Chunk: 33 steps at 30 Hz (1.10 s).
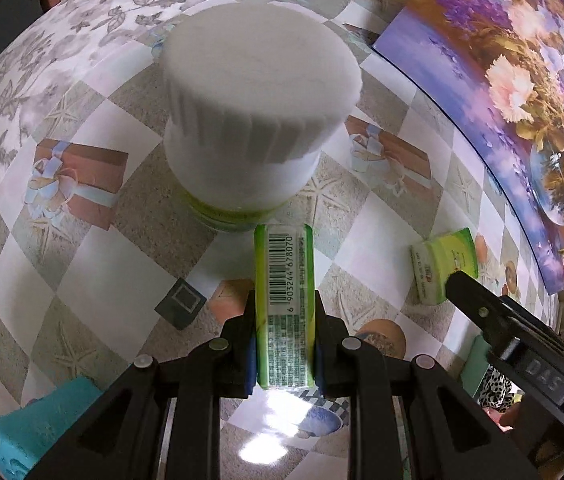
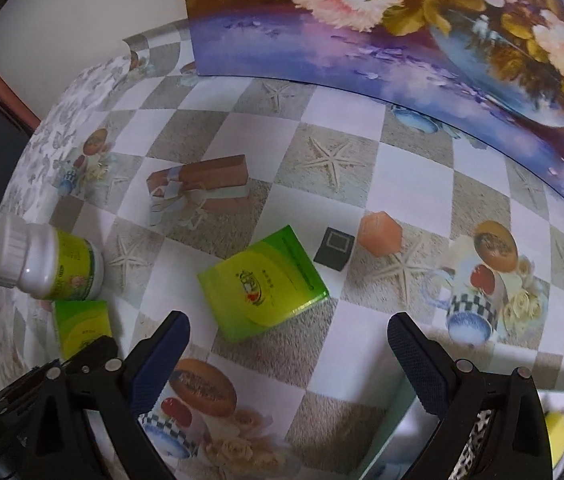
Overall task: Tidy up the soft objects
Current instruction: 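Grasp the green tissue pack with the right tool while the left tool holds the gum pack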
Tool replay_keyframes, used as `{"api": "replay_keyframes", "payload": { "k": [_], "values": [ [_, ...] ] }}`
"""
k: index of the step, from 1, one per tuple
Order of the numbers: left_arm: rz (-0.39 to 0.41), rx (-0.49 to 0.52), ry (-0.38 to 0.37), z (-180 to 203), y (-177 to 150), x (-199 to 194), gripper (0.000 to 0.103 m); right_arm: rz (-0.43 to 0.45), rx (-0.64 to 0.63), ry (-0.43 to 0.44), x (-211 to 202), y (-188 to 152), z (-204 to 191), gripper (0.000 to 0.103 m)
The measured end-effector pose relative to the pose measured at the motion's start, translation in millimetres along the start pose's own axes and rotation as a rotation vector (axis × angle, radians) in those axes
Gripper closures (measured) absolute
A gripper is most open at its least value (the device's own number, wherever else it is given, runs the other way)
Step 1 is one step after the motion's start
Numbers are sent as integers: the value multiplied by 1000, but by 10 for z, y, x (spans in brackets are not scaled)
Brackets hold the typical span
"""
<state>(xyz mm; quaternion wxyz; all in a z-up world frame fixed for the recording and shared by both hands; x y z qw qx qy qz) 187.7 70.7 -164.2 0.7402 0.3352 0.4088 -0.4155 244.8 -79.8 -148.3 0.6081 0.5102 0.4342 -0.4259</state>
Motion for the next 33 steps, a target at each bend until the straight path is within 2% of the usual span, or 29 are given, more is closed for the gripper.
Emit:
{"api": "replay_keyframes", "payload": {
  "k": [13,17,23,33],
  "values": [
    [-4,-19,-19,-117,-4,-21,81,3,-62,-38,188,73,-196,3],
    [-6,-24,-21,-110,-10,-16,81,7,-82,-48,191,103,-255,8],
    [-7,-27,-26,-119,-11,-21,81,10,-97,-48,173,93,-300,30],
    [1,-6,-22,-70,-19,-84,81,47,-60,-10,-100,-61,-192,30]
  ]
}}
Point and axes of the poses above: each gripper's, at about its wrist camera, not at the fingertips, and x roughly the way its jaws point, z to its right, y to its top, the point moved 9 cm from there along x, roughly the way its jaws point, and after that the axes turned 11 degrees about -y, right-handed, at the moved point
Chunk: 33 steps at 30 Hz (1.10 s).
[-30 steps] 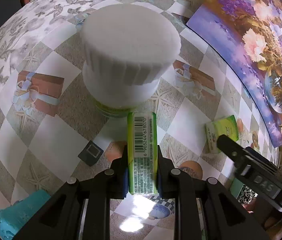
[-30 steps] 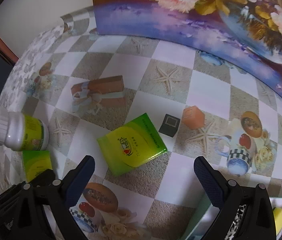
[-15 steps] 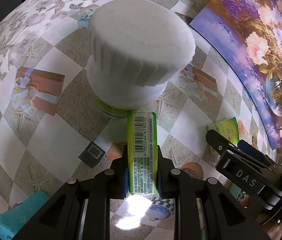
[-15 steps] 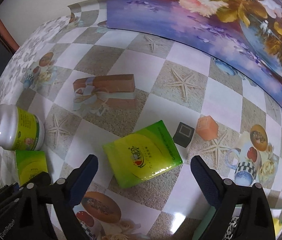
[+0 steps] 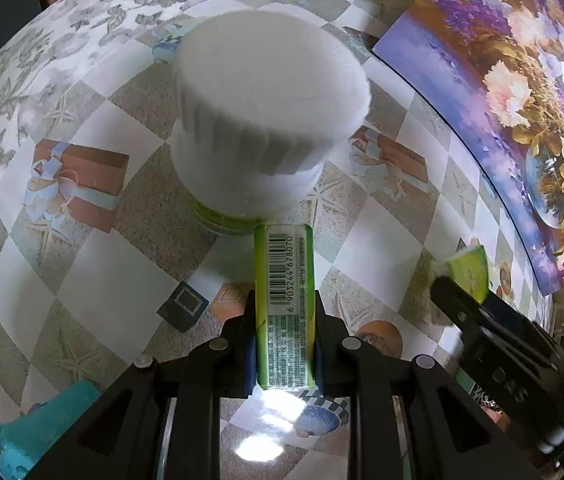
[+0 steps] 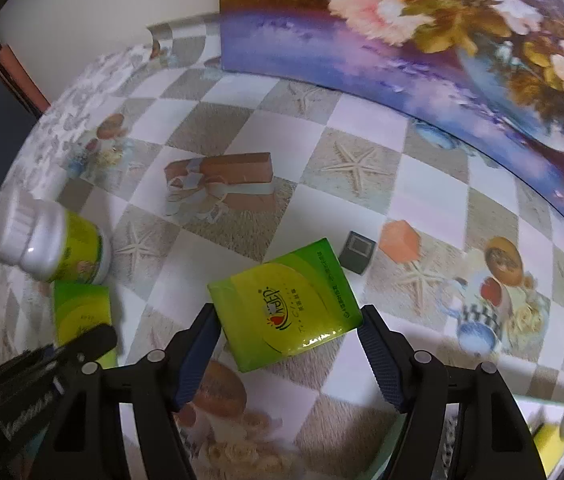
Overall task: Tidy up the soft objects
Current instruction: 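Grasp the green tissue pack with the right tool while the left tool holds the gum pack, then carry the tissue pack and gum pack over the tray with both tools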
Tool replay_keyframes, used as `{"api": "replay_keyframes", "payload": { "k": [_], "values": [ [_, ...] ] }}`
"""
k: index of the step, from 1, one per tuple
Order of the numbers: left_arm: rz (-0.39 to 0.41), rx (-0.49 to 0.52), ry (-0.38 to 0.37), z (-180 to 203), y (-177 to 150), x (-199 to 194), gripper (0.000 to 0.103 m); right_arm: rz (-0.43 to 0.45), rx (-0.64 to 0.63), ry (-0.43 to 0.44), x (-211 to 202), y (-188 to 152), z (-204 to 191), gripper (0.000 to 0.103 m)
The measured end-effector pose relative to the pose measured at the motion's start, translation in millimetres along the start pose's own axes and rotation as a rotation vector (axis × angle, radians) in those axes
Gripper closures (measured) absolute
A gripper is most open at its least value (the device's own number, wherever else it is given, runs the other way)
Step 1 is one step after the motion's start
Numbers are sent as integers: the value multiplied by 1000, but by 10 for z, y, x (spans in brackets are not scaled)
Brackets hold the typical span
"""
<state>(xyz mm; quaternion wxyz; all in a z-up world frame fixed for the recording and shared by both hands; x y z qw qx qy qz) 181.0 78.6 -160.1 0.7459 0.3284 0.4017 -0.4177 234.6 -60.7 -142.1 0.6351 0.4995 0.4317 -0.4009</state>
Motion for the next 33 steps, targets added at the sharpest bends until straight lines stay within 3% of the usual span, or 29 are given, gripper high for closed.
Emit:
{"api": "replay_keyframes", "payload": {
  "k": [13,33],
  "values": [
    [79,117,-8,299,-132,-540,81,109,116,5,-850,-404,539,30],
    [86,407,-88,1170,-1087,-879,81,230,460,-70,-1626,-1421,1305,30]
  ]
}}
Point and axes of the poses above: each gripper's, at about its wrist camera, not at the fingertips, and x roughly the way its jaws point, z to its right, y to its top, the point moved 9 cm from there along x, roughly the way its jaws point, and after that the axes turned 11 degrees about -y, right-handed, at the moved point
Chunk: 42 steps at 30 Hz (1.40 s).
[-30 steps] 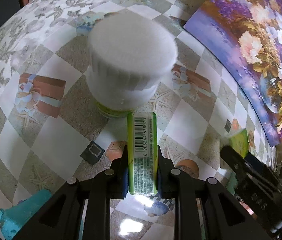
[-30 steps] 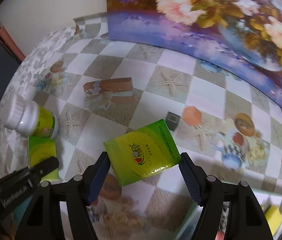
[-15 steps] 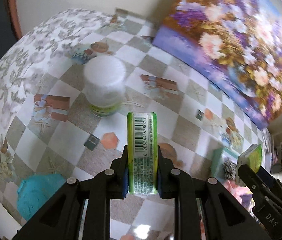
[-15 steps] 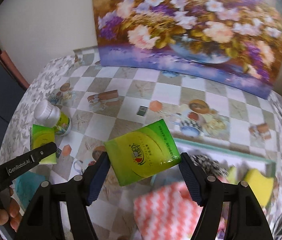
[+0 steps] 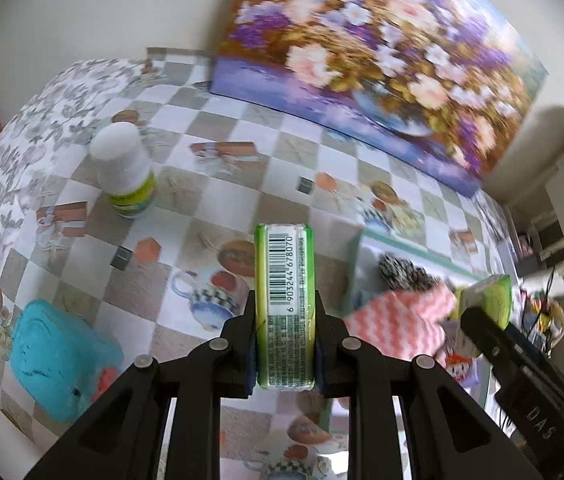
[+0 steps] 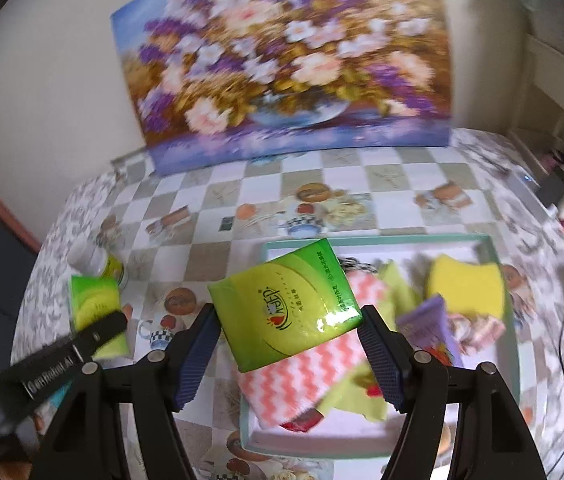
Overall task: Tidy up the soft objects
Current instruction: 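Carry the tissue pack and gum pack over the tray with both tools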
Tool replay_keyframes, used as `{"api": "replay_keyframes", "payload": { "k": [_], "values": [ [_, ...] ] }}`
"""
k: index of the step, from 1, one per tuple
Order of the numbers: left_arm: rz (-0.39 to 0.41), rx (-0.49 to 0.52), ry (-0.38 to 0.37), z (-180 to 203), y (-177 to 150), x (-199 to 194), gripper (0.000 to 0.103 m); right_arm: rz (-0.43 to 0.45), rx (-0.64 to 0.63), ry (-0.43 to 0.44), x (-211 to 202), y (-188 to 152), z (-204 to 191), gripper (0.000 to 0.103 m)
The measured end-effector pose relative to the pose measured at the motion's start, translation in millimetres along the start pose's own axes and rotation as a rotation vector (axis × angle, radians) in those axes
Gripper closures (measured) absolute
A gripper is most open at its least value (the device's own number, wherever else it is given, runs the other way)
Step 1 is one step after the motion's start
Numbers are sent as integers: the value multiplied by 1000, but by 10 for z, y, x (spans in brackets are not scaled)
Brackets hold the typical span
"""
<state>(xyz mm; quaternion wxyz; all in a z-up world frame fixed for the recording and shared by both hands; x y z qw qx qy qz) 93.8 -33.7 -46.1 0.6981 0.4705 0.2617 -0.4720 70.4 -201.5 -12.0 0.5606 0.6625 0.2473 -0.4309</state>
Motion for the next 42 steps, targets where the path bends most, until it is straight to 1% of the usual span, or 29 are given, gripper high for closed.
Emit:
{"api": "replay_keyframes", "payload": {
  "k": [5,10,14,17,21,26,30,32,36,38,39,40,42],
  "values": [
    [-27,65,-20,262,-143,44,81,17,74,-21,-92,-112,263,30],
    [-46,116,-33,435,-242,67,81,0,106,-72,-63,-245,498,30],
    [-75,146,-35,554,-320,150,81,-34,152,-67,6,-301,658,30],
    [-89,188,-29,670,-376,210,81,-58,180,-92,78,-330,822,30],
    [-135,215,-58,832,-488,335,81,-93,220,-132,210,-389,1041,30],
    [-187,290,-55,1035,-655,484,80,-172,292,-153,380,-529,1279,30],
    [-220,336,-58,1146,-764,574,80,-227,299,-168,479,-632,1327,30],
    [-242,344,-58,1169,-815,639,80,-245,292,-167,522,-664,1315,30],
    [-273,365,-34,1167,-877,747,80,-270,285,-169,564,-712,1292,29],
    [-280,353,-46,1170,-874,752,78,-267,284,-171,554,-708,1295,29],
    [-277,352,-48,1170,-870,744,73,-264,284,-172,550,-701,1296,29],
    [-271,354,-47,1174,-859,733,64,-263,283,-174,543,-699,1296,29],
    [-251,358,-48,1191,-823,695,57,-260,278,-174,531,-689,1286,29]
  ]
}}
Point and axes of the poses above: each gripper's, at about its wrist camera, not at the fingertips, and x roughly the way its jaws point, z to its right, y to its top, the point moved 9 cm from there along x, roughly the way its jaws point, and after that the axes turned 11 degrees about -y, right-handed, at the moved point
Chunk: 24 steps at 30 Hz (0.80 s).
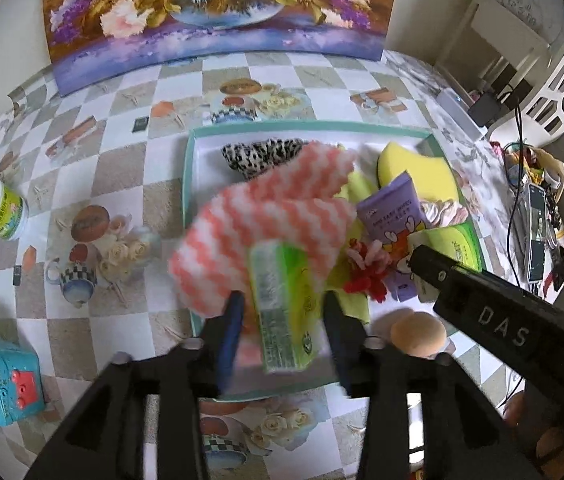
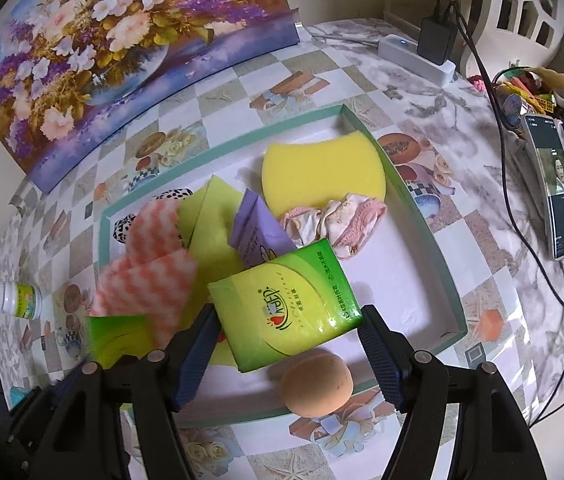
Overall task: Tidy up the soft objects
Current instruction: 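Carry the tissue pack and gum pack over the tray with both tools, then open both tools to drop the tissue pack and gum pack into the tray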
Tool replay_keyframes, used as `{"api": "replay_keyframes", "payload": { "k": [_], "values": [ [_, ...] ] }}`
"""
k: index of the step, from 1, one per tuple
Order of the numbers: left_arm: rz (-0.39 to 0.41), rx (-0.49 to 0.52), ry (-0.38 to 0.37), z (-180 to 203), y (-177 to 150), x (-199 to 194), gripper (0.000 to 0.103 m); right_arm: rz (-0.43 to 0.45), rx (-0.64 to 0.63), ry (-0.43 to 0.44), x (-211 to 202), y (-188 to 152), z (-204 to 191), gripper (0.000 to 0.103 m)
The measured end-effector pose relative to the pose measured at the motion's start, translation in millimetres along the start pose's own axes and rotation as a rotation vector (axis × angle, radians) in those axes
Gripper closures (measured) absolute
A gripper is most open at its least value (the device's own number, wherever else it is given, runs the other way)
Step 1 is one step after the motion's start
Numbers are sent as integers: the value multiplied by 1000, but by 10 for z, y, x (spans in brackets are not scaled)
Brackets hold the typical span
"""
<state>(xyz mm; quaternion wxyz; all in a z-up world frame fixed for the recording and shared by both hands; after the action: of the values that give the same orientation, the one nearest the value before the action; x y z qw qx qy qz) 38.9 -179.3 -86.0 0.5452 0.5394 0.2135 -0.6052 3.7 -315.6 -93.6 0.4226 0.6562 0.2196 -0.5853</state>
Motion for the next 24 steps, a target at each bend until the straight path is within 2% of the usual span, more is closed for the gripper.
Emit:
{"api": "replay_keyframes", "payload": {
  "k": [4,11,14,15,16,18,21,24],
  "values": [
    [18,-7,-15,-2,36,-58,57,8,-6,-2,-27,14,-12,29],
    [42,-58,23,-182,75,-123,55,10,-21,-12,-38,7,-37,28],
    [45,-92,40,-281,74,-135,47,10,-34,-14,-36,1,-65,27],
    [46,-105,51,-328,74,-136,43,9,-38,-16,-32,0,-73,24],
    [48,-115,68,-376,76,-137,34,9,-41,-18,-27,0,-77,21],
    [51,-125,103,-458,71,-142,26,12,-49,-26,-22,1,-81,14],
    [50,-153,134,-577,52,-139,25,14,-56,-39,-15,3,-74,3],
    [46,-188,155,-691,30,-120,16,15,-63,-48,-6,2,-71,2]
  ]
}}
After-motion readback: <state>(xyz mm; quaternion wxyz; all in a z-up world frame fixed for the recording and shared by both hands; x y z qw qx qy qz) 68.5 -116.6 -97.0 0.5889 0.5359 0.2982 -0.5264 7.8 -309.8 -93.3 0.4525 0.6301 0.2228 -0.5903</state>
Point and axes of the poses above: each gripper's, at about its wrist camera, not at the fingertips, and x roughly the way its jaws point, z to its right, y to its top, the point moved 9 cm from there along x, roughly the way its jaws point, and after that the axes turned 11 degrees about -y, right-handed, at the moved point
